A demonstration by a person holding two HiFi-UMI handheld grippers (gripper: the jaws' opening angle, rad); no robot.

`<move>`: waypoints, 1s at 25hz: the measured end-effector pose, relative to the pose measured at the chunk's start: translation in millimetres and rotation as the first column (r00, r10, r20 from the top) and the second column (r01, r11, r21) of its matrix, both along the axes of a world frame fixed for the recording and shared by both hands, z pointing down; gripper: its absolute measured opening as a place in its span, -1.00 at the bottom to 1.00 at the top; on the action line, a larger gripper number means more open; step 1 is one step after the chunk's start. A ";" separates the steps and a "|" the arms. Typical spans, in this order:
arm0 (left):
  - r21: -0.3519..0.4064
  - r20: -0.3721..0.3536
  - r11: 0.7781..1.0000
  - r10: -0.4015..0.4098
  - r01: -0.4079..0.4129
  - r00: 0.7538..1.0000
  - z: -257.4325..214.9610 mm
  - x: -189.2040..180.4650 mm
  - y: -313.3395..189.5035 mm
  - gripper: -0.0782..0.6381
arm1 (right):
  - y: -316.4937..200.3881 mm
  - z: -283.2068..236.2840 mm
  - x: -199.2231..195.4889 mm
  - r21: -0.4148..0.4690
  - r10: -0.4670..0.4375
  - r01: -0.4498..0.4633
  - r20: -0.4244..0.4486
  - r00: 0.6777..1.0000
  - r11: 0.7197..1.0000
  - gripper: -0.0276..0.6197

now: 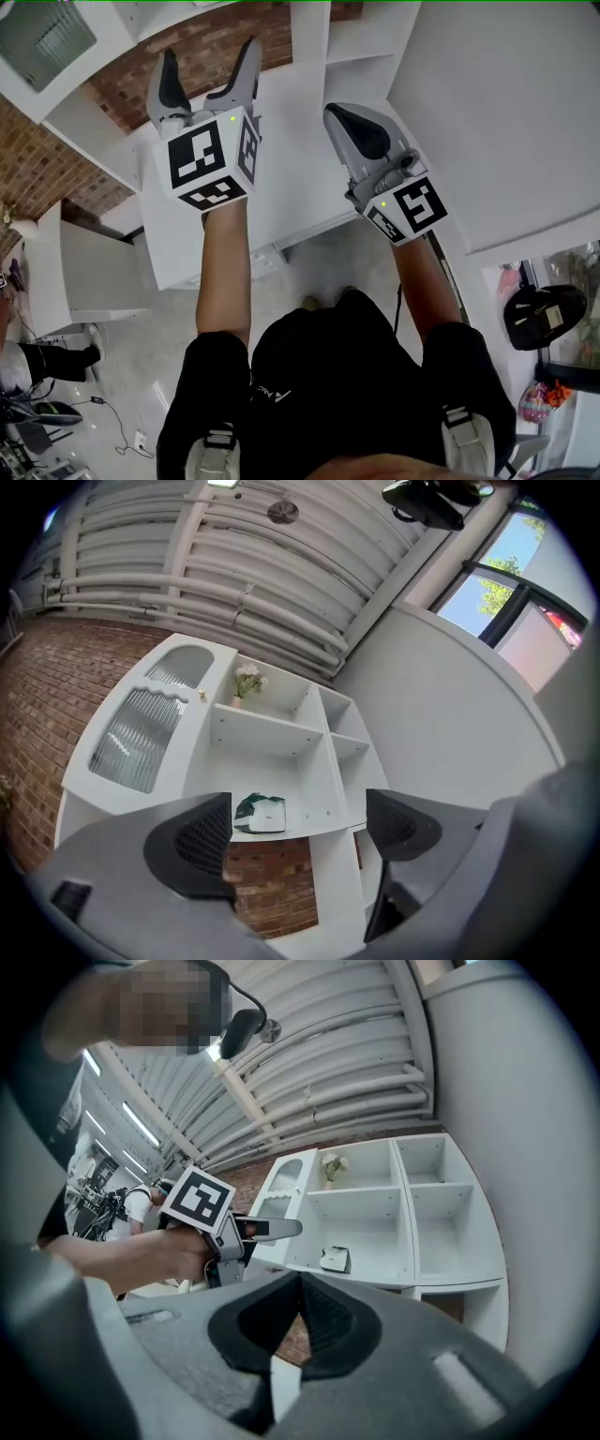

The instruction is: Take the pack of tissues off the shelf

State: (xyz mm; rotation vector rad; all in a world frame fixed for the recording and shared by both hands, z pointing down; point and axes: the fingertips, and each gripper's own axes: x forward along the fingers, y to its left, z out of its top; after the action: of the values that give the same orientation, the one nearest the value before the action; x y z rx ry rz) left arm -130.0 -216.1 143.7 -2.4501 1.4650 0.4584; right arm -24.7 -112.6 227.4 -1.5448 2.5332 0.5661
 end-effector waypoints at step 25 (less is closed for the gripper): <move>-0.174 0.038 0.903 -0.392 0.393 0.919 -11.3 58.5 -249.6 0.73 | -210.7 9.7 95.6 0.018 -0.353 0.355 -0.061 0.934 0.935 -0.91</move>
State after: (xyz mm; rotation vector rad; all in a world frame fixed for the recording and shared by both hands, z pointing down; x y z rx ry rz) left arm -71.5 -465.7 132.3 -2.1862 2.0160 0.2475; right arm 70.9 -323.3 237.2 -1.0344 2.7392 0.5977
